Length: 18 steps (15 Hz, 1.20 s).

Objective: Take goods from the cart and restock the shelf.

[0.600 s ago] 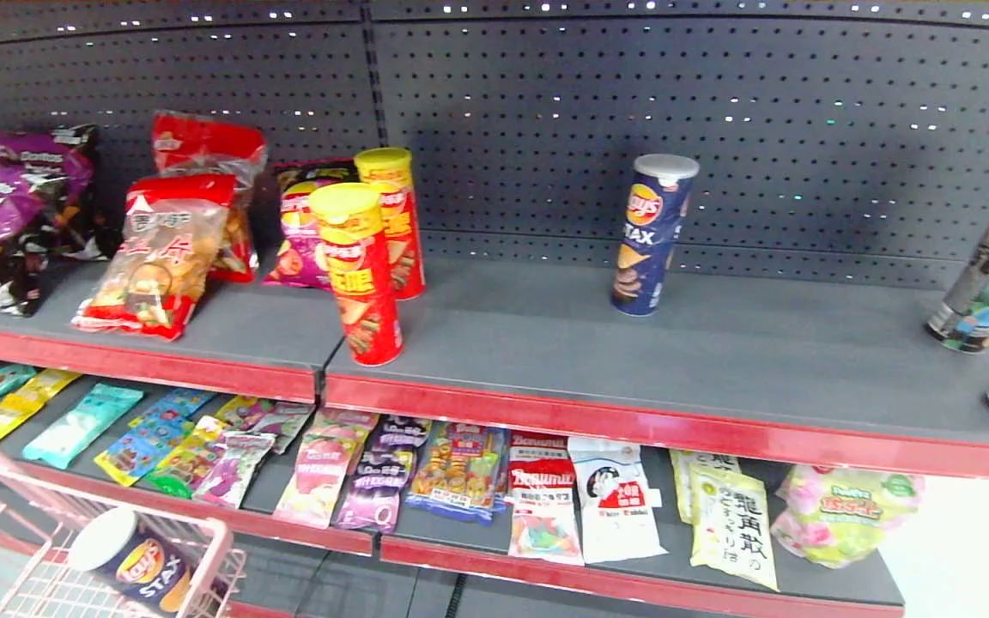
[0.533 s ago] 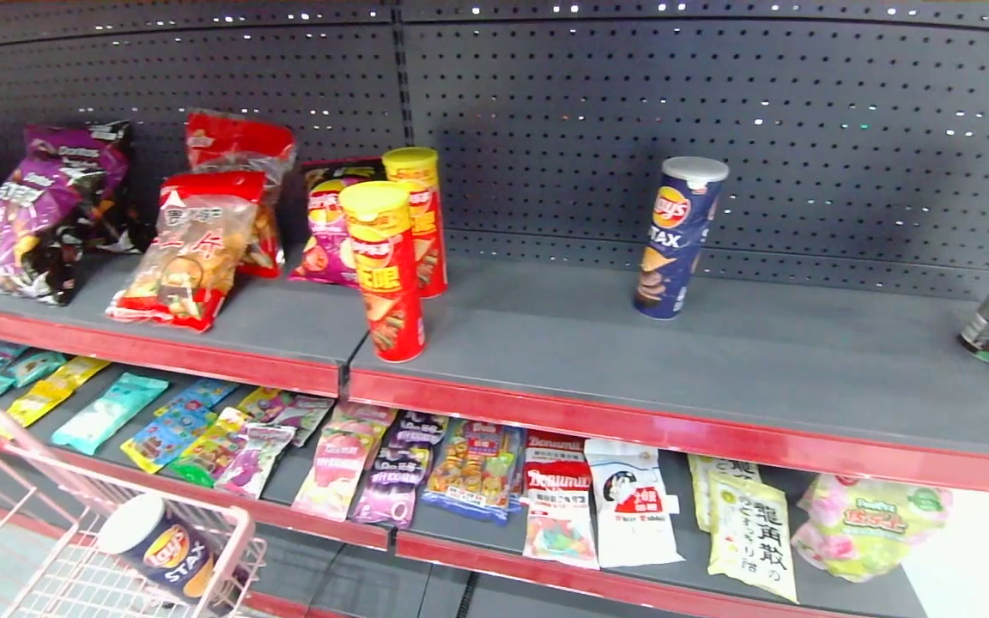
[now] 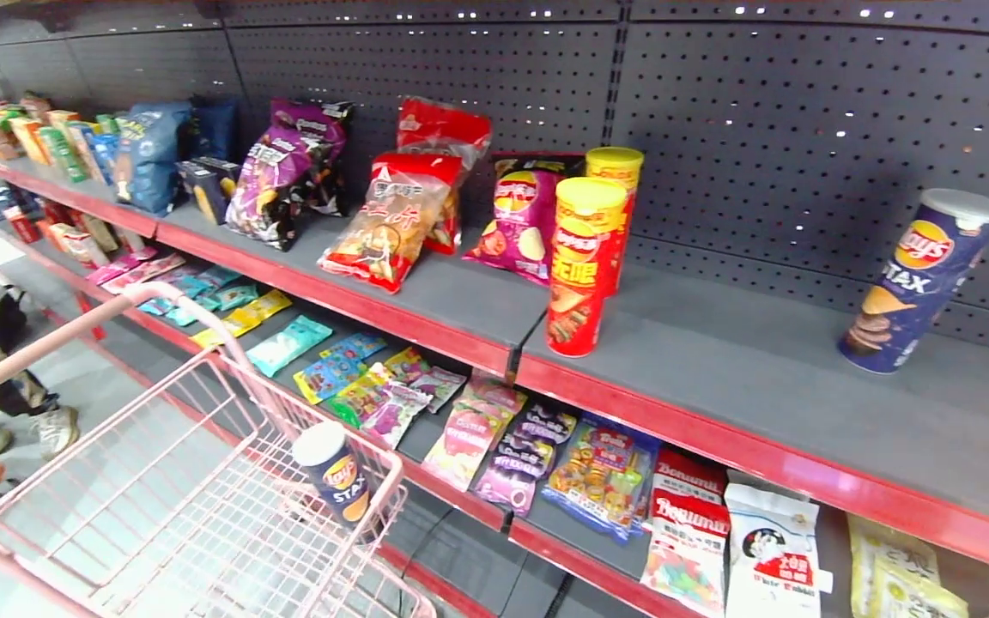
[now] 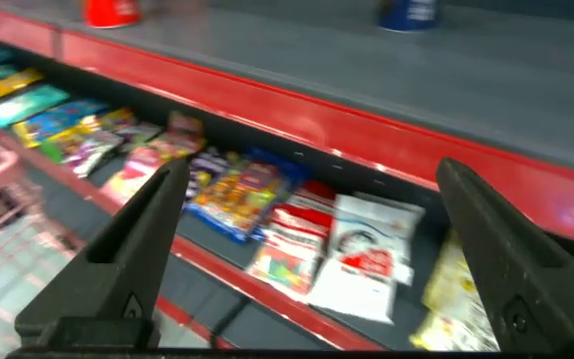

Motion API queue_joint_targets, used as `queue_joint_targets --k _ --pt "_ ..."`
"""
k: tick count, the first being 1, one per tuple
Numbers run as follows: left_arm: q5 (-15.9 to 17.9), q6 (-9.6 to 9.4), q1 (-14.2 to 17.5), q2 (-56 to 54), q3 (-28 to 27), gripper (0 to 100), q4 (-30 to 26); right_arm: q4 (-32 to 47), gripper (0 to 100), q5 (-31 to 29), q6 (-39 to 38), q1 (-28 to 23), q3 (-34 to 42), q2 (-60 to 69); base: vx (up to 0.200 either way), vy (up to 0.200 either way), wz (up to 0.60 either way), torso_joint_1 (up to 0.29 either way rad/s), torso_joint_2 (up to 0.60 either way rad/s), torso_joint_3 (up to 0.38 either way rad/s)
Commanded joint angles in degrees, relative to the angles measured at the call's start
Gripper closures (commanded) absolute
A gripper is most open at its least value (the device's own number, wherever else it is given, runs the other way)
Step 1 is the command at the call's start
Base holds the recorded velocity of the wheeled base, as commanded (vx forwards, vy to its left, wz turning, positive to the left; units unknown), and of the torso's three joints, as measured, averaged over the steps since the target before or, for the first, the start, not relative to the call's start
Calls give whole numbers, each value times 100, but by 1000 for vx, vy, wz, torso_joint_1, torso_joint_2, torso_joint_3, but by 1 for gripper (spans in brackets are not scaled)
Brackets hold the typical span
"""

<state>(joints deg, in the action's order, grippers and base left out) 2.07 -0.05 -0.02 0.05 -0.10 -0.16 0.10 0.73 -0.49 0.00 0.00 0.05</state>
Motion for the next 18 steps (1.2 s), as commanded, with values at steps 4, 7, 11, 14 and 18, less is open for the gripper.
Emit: queue_joint_targets --k 4,7,11,14,18 --pt "4 -4 -6 -5 1 0 -2 -1 0 -3 -4 0 0 -5 0 0 0 0 0 0" --pt "4 -4 -6 -5 1 0 -2 -1 0 -3 -13 0 0 -5 0 0 0 0 0 0" --pt "4 -4 2 -5 1 0 -2 -1 0 -3 -22 0 0 -5 0 0 0 -38 93 54" --pt "4 -4 2 -5 1 0 -2 -10 0 -3 -22 0 0 -5 0 0 0 -137 356 203" --pt "4 -4 2 -5 1 0 -2 -10 0 -3 -22 0 0 -5 0 0 0 -159 403 239"
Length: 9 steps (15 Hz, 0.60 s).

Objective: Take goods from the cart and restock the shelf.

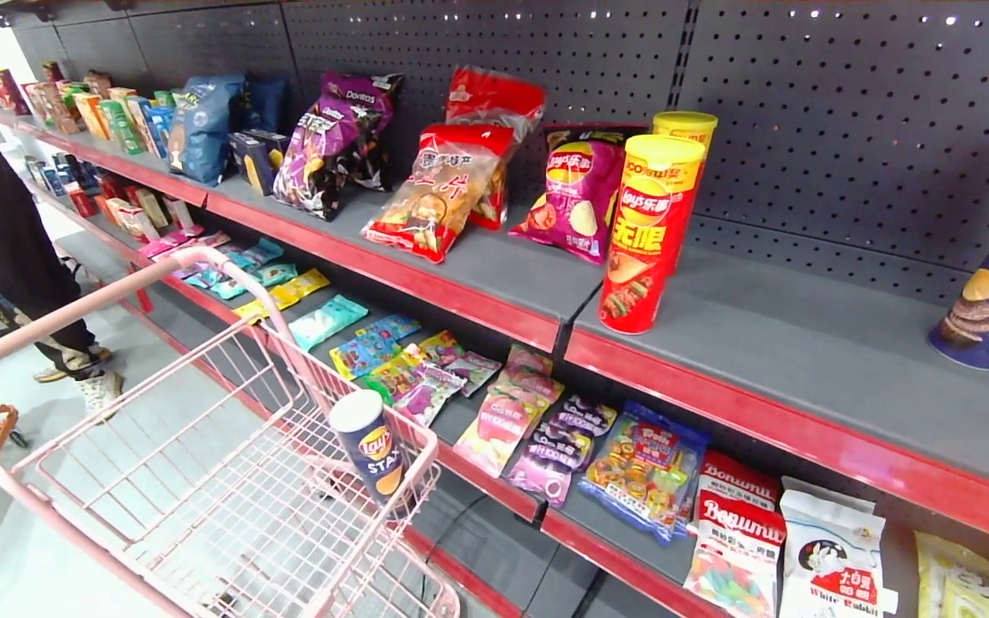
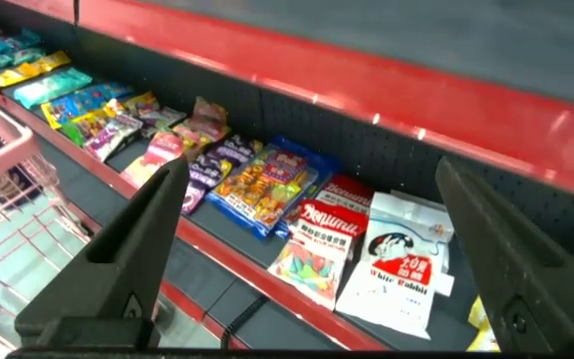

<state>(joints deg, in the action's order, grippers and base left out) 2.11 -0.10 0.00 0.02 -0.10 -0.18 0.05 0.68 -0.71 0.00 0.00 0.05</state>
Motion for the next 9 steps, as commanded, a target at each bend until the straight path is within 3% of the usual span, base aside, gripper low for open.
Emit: queue_joint_targets --k 1,6,9 --pt "0 10 0 -2 1 0 1 -5 0 2 0 0 0 -5 0 0 0 -183 496 305" --pt "0 10 0 -2 1 0 1 4 0 2 0 0 0 -5 0 0 0 -199 546 340" --pt "53 -43 0 -2 -8 0 1 4 0 2 0 0 0 -5 0 0 0 -97 263 175"
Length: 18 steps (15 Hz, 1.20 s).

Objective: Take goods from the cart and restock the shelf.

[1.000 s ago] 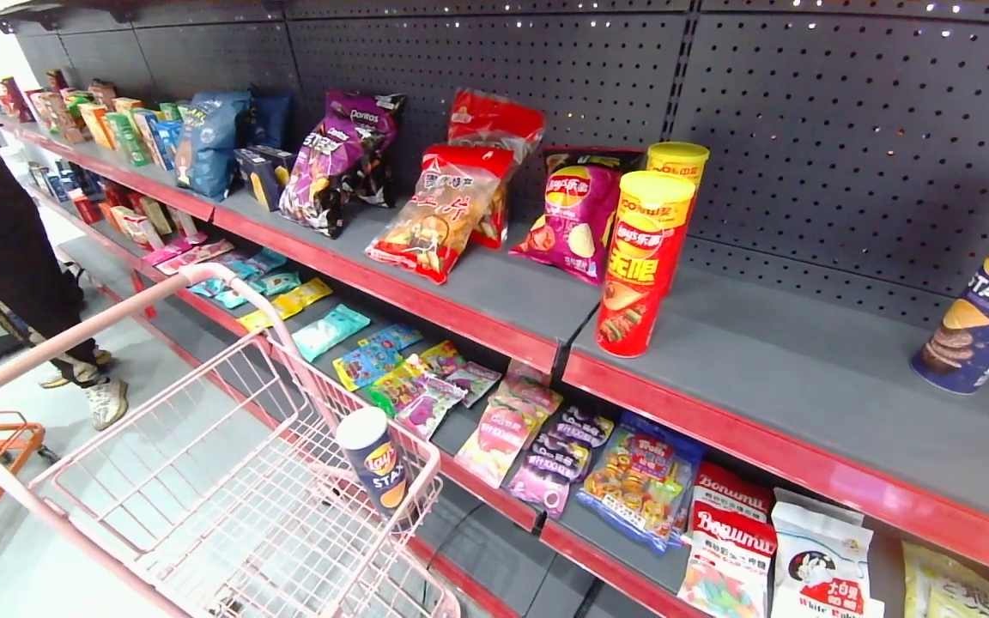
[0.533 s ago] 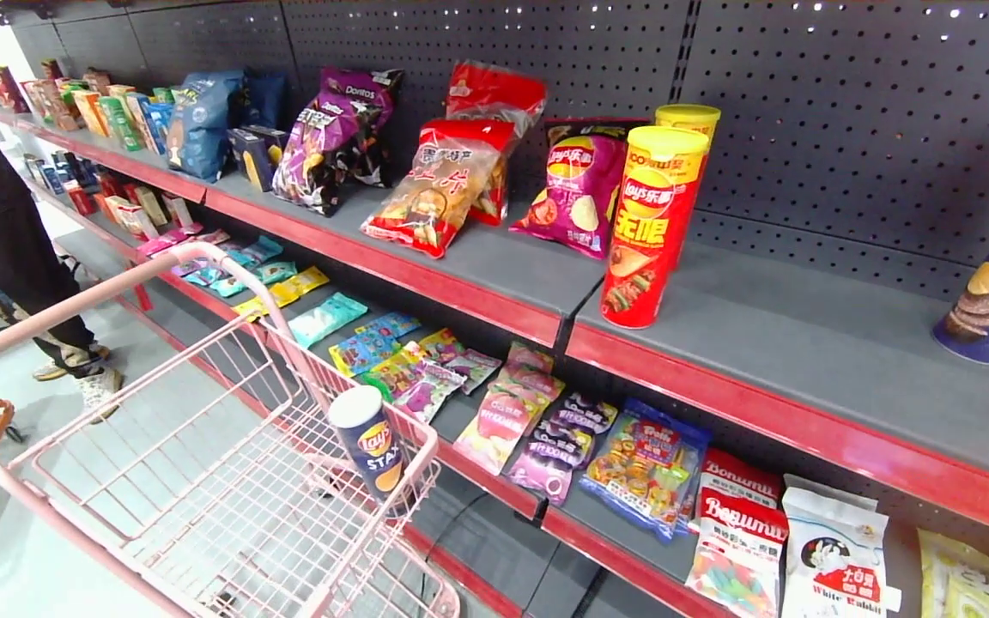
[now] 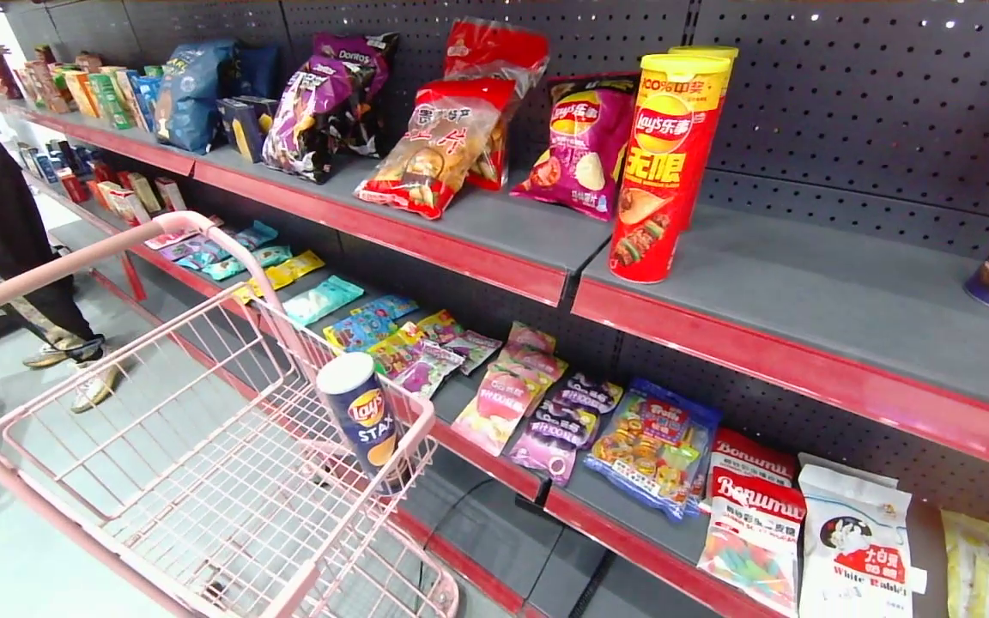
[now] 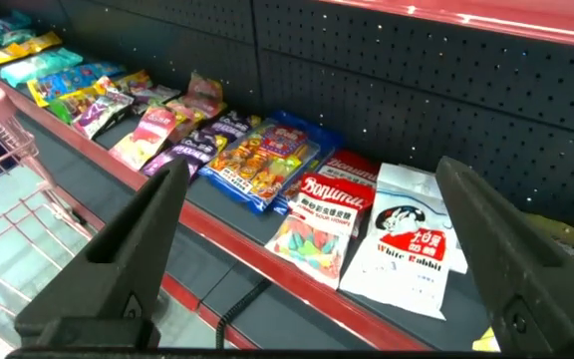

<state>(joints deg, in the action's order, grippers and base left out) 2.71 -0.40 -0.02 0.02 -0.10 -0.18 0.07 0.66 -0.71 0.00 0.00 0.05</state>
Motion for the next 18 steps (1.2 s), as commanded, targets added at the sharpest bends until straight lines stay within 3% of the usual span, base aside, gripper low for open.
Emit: queue_joint_targets --k 1,2,3,5,6,7,8,10,12,13,15,16,17,18 --pt "37 -4 2 -2 1 0 9 -7 0 -4 -8 0 0 -5 0 0 0 -36 76 66" --pt "-16 14 2 -2 -96 0 45 1 0 4 0 0 0 -5 0 0 0 0 0 0" --pt "-60 119 -42 437 -764 0 45 1 0 4 -8 0 0 -5 0 0 0 0 0 0" --pt "-86 1069 -50 2107 -2188 0 106 1 0 -4 0 0 0 -5 0 0 0 0 0 0" --pt "-42 1077 -50 2898 -2785 0 159 1 0 4 0 0 0 -5 0 0 0 0 0 0" --pt "-33 989 -50 3337 -2935 0 212 1 0 -4 -8 0 0 -5 0 0 0 0 0 0" --pt "-33 822 -50 3768 -2891 0 220 -7 0 -4 -17 0 0 -5 0 0 0 0 0 0" --pt "-7 796 -42 4629 -2759 0 317 -7 0 -4 -8 0 0 -5 0 0 0 0 0 0" --pt "538 620 -24 5605 -2548 0 1372 1 0 -4 -8 0 0 -5 0 0 0 0 0 0" --pt "573 550 73 6220 -2355 0 2093 1 0 -4 -17 0 0 -5 0 0 0 0 0 0" --pt "608 225 301 7354 -2064 0 3358 1 0 -4 0 0 0 -5 0 0 0 0 0 0" --pt "608 225 310 7433 -2056 0 3428 -7 0 -4 0 0 0 -5 0 0 0 0 0 0" --pt "854 190 257 8154 -1933 0 4026 -7 0 -4 -17 0 0 -5 0 0 0 0 0 0" --pt "1057 190 213 8409 -1897 0 4149 -7 0 -13 -17 0 0 -5 0 0 0 0 0 0"
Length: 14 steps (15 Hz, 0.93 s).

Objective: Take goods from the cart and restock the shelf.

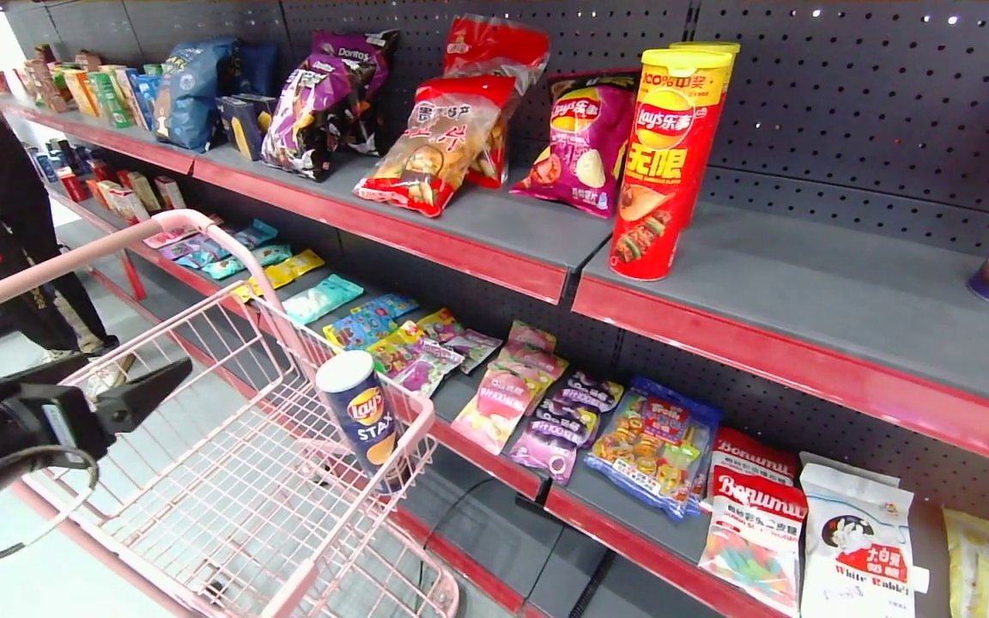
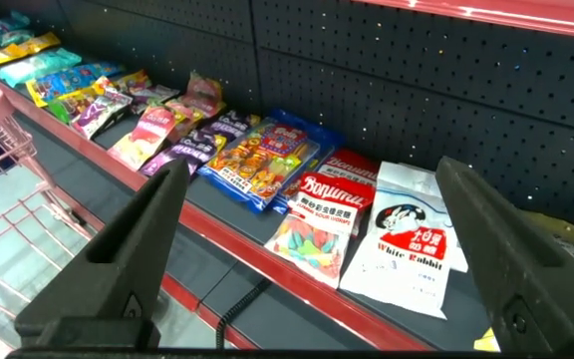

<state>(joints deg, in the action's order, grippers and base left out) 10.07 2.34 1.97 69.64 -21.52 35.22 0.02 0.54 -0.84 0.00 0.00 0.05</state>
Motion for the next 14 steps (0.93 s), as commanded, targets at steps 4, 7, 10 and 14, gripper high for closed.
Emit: queue_joint_targets --k 4,7,10,14 --pt "654 -76 -206 3064 174 0 1857 6 0 8 23 0 0 -5 0 0 0 0 0 0" --pt "953 -85 -531 4083 148 0 3061 6 0 8 31 0 0 -5 0 0 0 0 0 0" --pt "997 -67 -953 4584 -28 0 3307 6 0 -1 40 0 0 -5 0 0 0 0 0 0" --pt "971 -58 -1032 4945 -696 0 3316 6 0 -1 31 0 0 -5 0 0 0 0 0 0"
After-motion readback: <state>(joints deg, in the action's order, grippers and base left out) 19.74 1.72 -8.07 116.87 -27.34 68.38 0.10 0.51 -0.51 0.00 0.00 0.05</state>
